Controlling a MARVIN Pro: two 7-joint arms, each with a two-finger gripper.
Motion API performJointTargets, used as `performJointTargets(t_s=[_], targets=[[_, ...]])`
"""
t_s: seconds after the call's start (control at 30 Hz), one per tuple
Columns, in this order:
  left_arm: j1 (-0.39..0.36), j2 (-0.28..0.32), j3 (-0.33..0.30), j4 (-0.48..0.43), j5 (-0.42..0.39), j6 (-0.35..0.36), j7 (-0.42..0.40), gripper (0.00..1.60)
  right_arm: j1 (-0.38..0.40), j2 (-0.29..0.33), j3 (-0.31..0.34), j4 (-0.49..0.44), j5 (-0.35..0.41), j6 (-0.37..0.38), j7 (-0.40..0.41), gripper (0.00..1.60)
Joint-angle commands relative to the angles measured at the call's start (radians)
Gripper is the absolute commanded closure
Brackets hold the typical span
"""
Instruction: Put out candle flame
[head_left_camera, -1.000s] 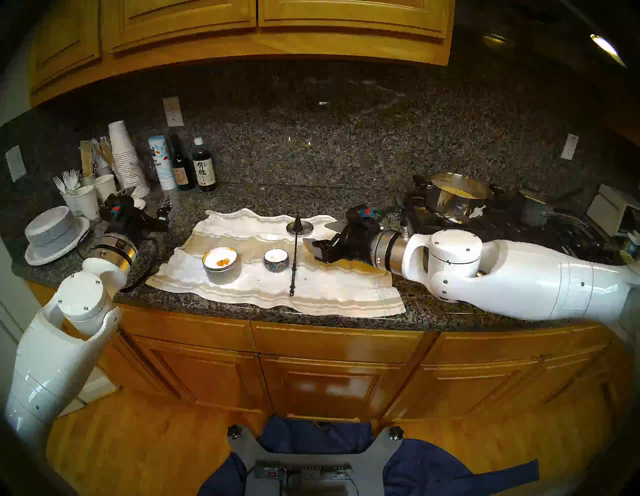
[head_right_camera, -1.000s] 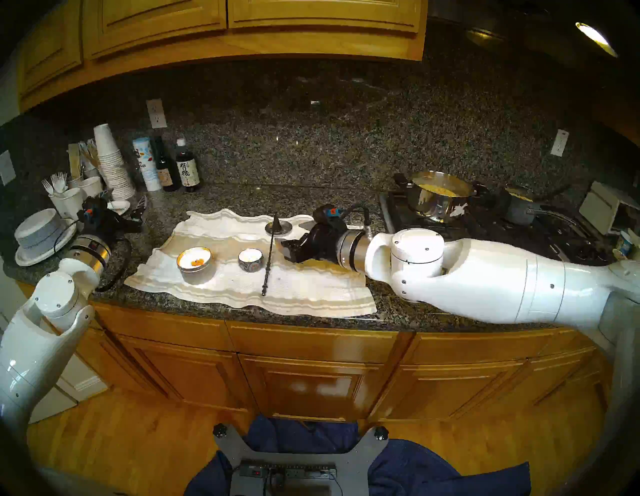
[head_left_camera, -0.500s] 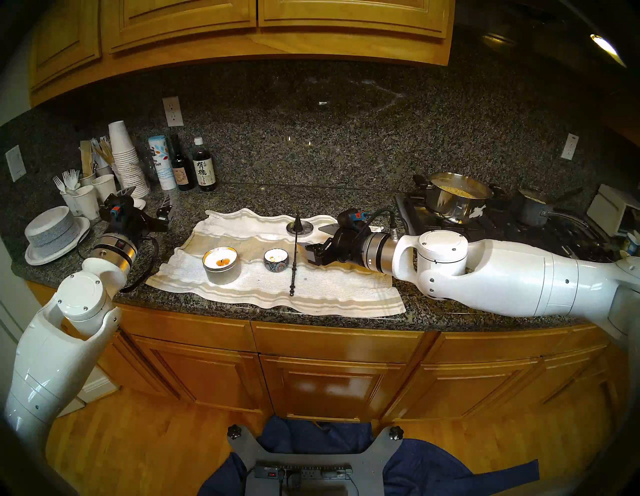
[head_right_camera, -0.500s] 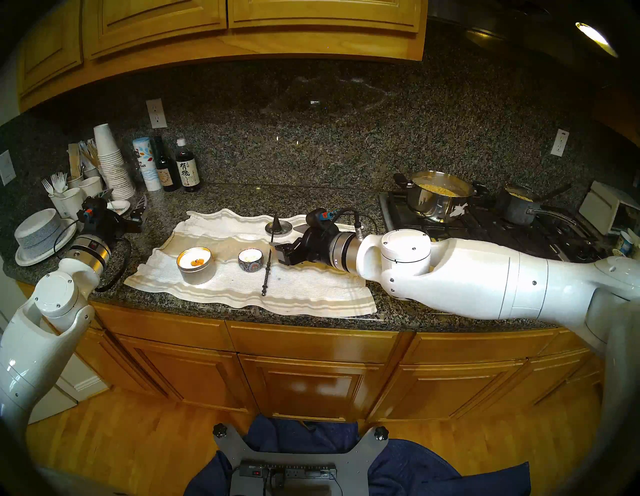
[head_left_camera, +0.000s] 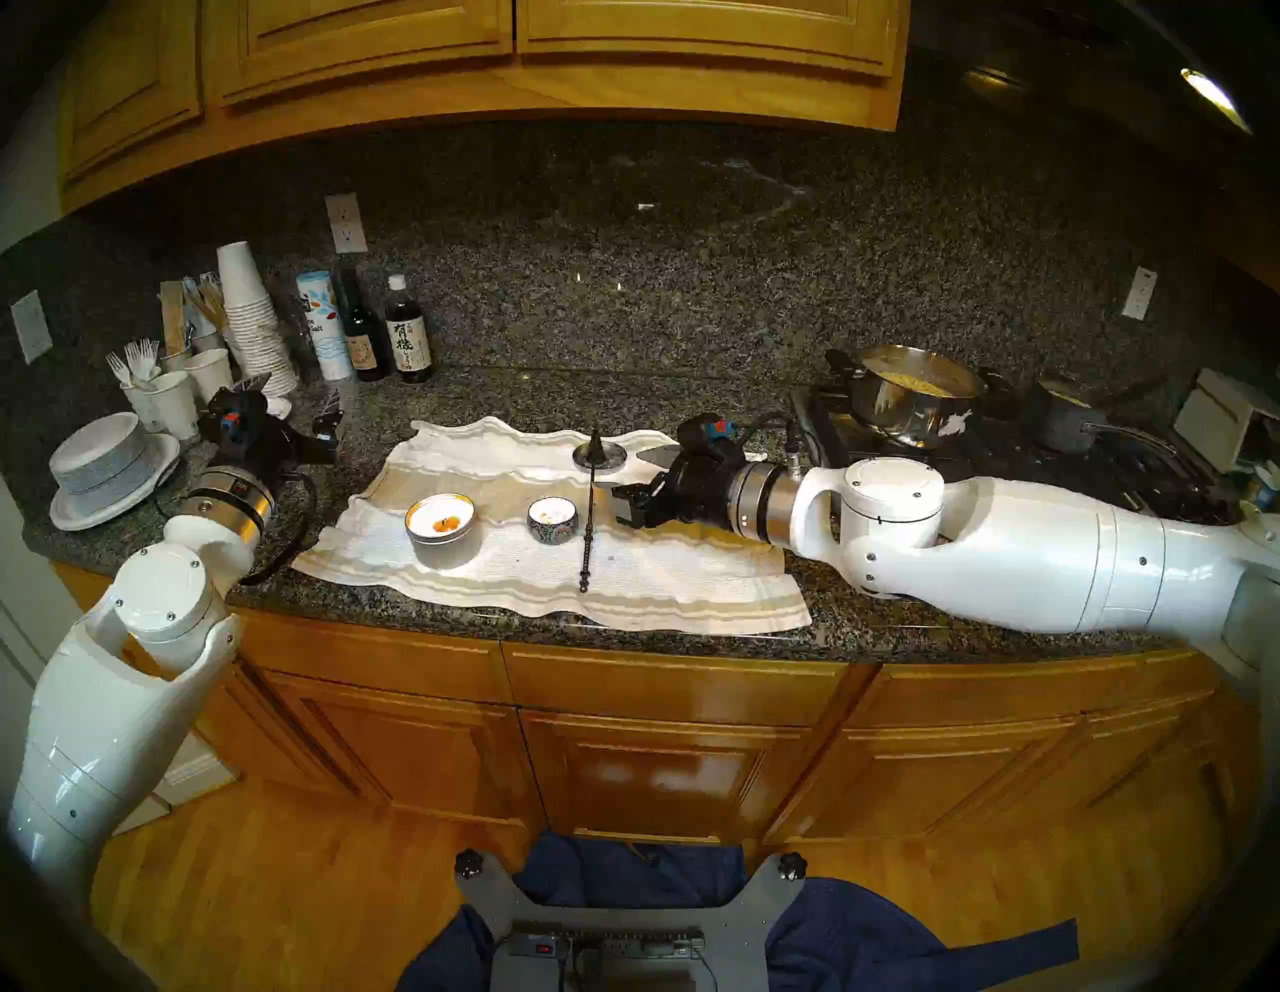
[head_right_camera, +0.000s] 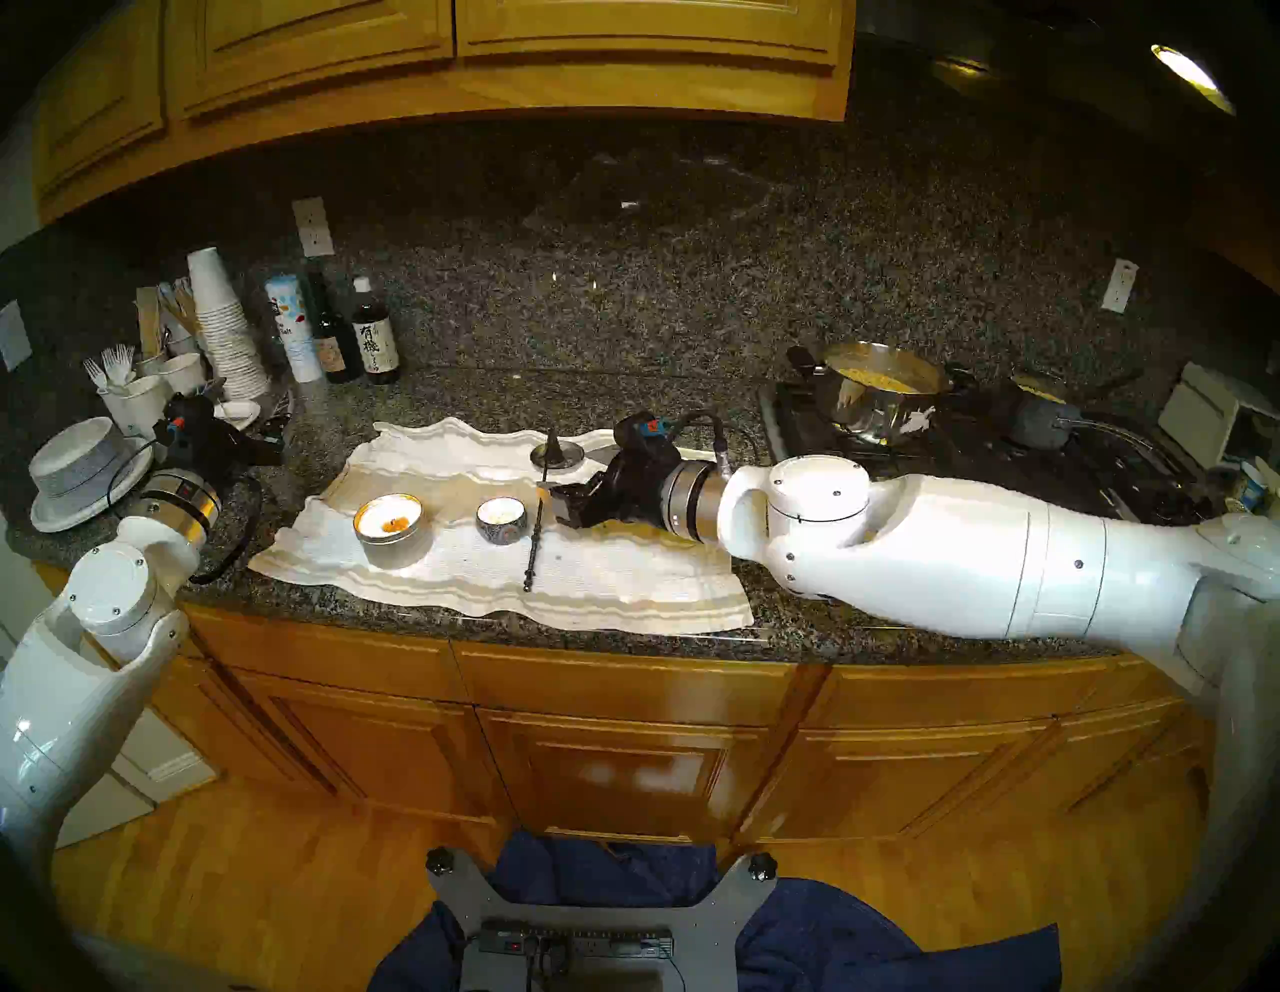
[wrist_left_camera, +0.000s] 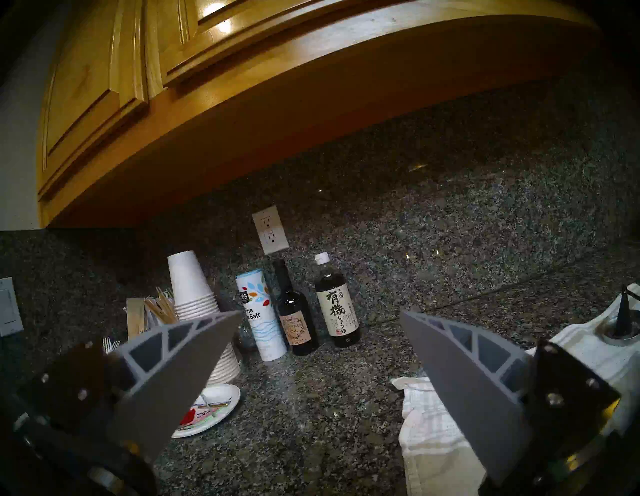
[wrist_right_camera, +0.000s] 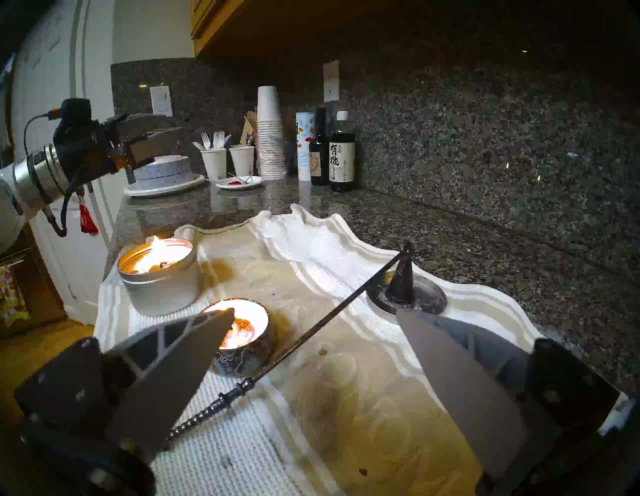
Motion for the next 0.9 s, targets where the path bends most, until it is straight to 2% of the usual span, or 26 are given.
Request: performJointTargets(t_s=[0.0, 0.23, 0.37, 0.43, 0.67, 0.77, 0.87], targets=[[-0.021, 0.011, -0.023, -0.022, -0.001, -0.011, 0.0, 0.0, 0.021, -0.037, 0.04, 0.031, -0.006, -0.05, -0.013, 0.0], [-0.021, 0.012, -0.022, -0.022, -0.002, -0.011, 0.001, 0.0, 0.019, -0.088, 0.042, 0.099, 0.02, -0.05, 0.017, 0.0], [-0.021, 0.013, -0.022, -0.022, -0.002, -0.012, 0.001, 0.0, 0.011, -0.11, 0.039, 0.136, 0.041, -0.054, 0.046, 0.06], [-0.02, 0.013, -0.022, -0.022, -0.003, -0.012, 0.001, 0.0, 0.013, -0.117, 0.035, 0.149, 0.044, -0.046, 0.063, 0.18], [-0.02, 0.015, -0.022, -0.022, -0.004, -0.012, 0.002, 0.0, 0.006, -0.152, 0.017, 0.187, 0.056, -0.033, 0.097, 0.28], [-0.02, 0.015, -0.022, -0.022, -0.004, -0.012, 0.003, 0.0, 0.01, -0.171, 0.009, 0.205, 0.052, -0.026, 0.099, 0.44], [-0.02, 0.016, -0.021, -0.022, -0.004, -0.012, 0.003, 0.0, 0.012, -0.188, 0.006, 0.222, 0.054, -0.023, 0.102, 0.49]])
